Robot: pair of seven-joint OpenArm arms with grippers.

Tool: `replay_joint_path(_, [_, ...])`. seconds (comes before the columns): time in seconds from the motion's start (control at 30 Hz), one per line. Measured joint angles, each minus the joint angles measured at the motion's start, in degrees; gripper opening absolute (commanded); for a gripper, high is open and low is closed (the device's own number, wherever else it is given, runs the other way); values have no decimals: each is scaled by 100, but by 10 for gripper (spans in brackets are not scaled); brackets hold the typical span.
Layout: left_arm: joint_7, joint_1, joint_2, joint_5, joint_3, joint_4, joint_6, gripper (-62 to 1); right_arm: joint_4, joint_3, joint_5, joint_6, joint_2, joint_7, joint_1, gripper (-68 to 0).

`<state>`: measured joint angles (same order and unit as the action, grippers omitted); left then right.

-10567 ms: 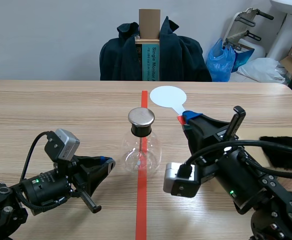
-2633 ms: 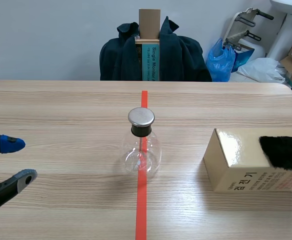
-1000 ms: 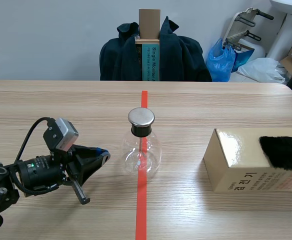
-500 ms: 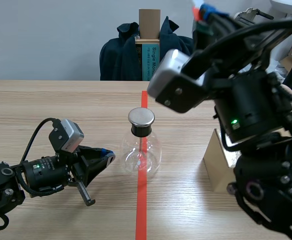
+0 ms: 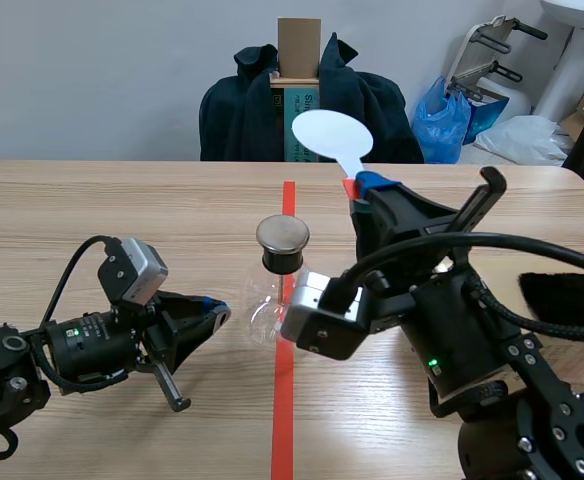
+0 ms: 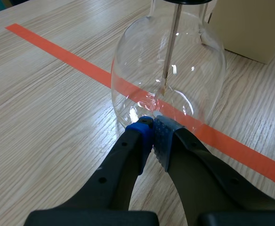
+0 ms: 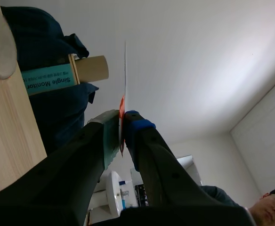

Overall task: Do the electroscope experiment.
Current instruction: 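Bring the plate to the electroscope and point at the metal foil, then move the plate toward and away from the electroscope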

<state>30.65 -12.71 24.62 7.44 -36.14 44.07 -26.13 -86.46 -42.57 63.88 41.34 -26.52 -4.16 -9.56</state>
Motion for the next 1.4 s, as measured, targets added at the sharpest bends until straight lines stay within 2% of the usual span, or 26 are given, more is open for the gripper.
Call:
replay_joint_path(0.17, [-2, 0, 0, 0, 0, 0, 0, -581, 284, 0, 0, -2, -2, 0, 2, -669])
replay_joint_path(0.27, [-2, 0, 0, 0, 0, 0, 0, -581, 479, 0, -2, -138, -2, 22, 2, -669])
replay_joint_path(0.37, [-4, 0, 0, 0, 0, 0, 0, -581, 601, 0, -2, -149, -2, 42, 0, -669])
replay_joint_path(0.67, [-4, 0, 0, 0, 0, 0, 0, -581, 621, -227, -2, -144, -2, 76, 2, -669])
replay_joint_path(1.03, [-4, 0, 0, 0, 0, 0, 0, -582, 621, -444, 155, -142, -2, 782, 0, -669])
replay_joint_path(1.4, [-4, 0, 0, 0, 0, 0, 0, -582, 621, -442, 173, -142, -2, 793, 0, -669])
